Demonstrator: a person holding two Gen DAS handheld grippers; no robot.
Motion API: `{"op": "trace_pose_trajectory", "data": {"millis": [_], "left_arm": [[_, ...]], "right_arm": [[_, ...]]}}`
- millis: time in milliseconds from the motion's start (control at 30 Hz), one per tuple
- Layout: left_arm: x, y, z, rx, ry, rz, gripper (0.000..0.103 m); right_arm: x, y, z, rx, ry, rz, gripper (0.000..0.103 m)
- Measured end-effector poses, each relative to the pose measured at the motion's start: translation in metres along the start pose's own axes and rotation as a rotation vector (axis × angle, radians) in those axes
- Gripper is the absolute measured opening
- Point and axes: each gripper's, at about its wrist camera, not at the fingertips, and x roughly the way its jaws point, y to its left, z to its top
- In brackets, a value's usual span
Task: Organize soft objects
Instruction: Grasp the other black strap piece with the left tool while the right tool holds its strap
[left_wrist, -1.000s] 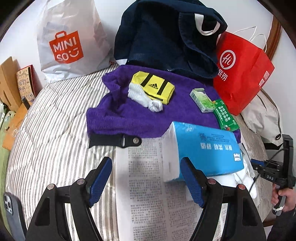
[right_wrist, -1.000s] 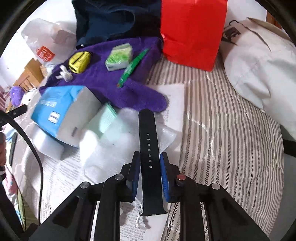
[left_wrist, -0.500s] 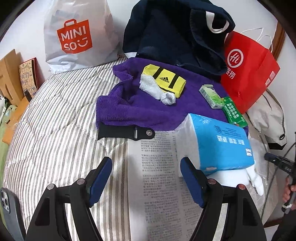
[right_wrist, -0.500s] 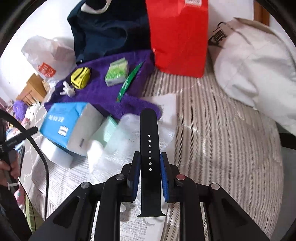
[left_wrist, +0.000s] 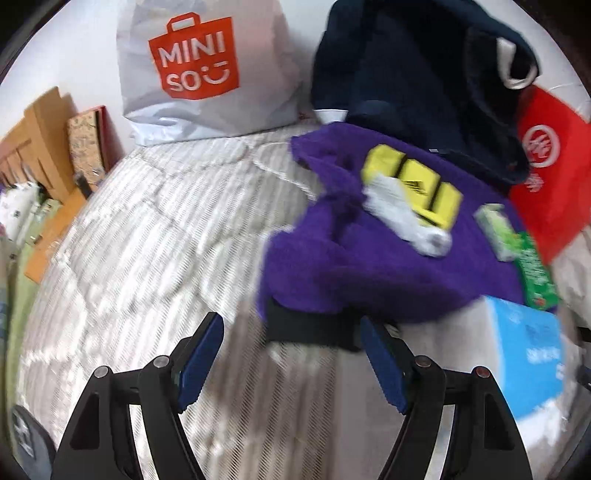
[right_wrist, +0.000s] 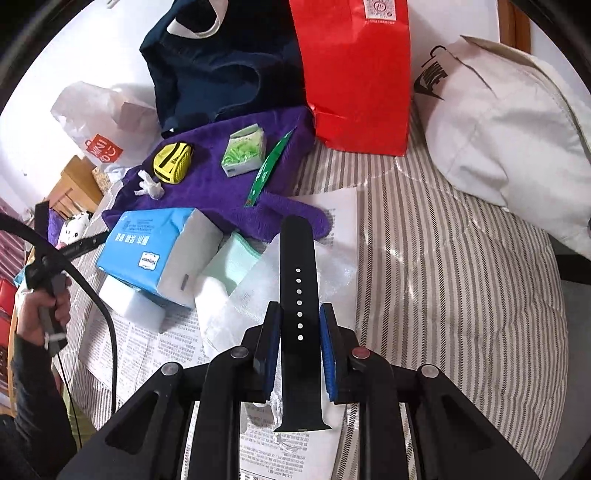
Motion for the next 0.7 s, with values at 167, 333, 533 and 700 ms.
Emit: {"op": "trace_pose_trajectory", "data": {"millis": [167,333,533,700], "left_arm": [[0.016,0.007,0.009,-0.03,0.024,0.007,0.075],[0.023,0.001,0.006,0.026,0.032,0.034,0.077],[0.015,-0.012,-0.004,0.12,0.07,-0.015,0.077],[0.002,-0.024,-0.02,0.197,0.062,-0.056,0.077]], "right_arm": [[0.007,0.007,0.0,-0.015,0.018,0.0,0.021],[0.014,0.013,0.0,-0.025,0.037,0.003,0.021],[0.017,0.02,-0.001,-0.04,0.045,0.011,0.021],[0.013,0.025,-0.004,-0.056,0.041,0.021,0.021]]}}
